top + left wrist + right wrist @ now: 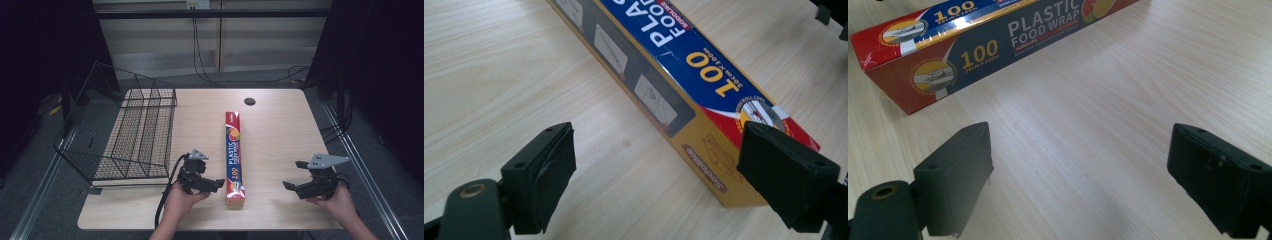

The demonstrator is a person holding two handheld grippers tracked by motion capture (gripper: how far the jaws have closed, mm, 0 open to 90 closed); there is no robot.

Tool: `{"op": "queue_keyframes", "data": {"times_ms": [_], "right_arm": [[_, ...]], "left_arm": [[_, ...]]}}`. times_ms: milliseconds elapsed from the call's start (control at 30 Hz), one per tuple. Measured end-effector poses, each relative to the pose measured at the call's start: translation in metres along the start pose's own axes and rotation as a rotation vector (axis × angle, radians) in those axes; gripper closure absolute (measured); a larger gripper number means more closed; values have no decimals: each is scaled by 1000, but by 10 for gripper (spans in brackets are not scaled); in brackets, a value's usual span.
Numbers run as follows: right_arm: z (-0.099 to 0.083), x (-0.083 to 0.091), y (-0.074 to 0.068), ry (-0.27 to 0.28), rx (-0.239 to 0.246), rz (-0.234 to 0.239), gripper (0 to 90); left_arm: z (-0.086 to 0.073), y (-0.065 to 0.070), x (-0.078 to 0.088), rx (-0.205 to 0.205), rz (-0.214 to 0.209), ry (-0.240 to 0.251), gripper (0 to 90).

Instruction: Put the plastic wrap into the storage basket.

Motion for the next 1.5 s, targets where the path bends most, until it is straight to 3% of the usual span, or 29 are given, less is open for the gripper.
{"op": "queue_keyframes", "data": {"times_ms": [100, 467, 633, 867, 1100, 1233, 1300, 1500], "right_arm": [[0, 0, 0, 4, -15, 7, 108], [-1, 0, 0, -4, -28, 10, 116], [1, 2, 2, 18, -40, 7, 120], [1, 2, 1, 18, -43, 14, 108], [2, 3, 1, 26, -35, 16, 99], [3, 3, 1, 30, -33, 14, 99], [3, 3, 1, 30, -32, 15, 99], [4, 5, 2, 39, -38, 11, 99]], "left_arm": [[7, 0, -4, 28, -3, -5, 154], [22, 0, -14, 49, 16, -53, 150], [30, 2, -21, 59, 19, -72, 152], [37, 5, -28, 86, -5, -75, 149], [45, 7, -35, 95, 13, -100, 141], [51, 7, -39, 120, 6, -94, 151], [52, 6, -41, 118, 10, -118, 155], [63, 7, -50, 135, 26, -110, 159]]}}
Point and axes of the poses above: each handheld gripper's, and its own axes: x roughly backward along the jaws, z roughly out of its top, y roughly to its right, the point moved 10 cm from there along -x, roughly forward along the jaws, and after that the axes turned 11 degrees about x, right-handed, at the moved point
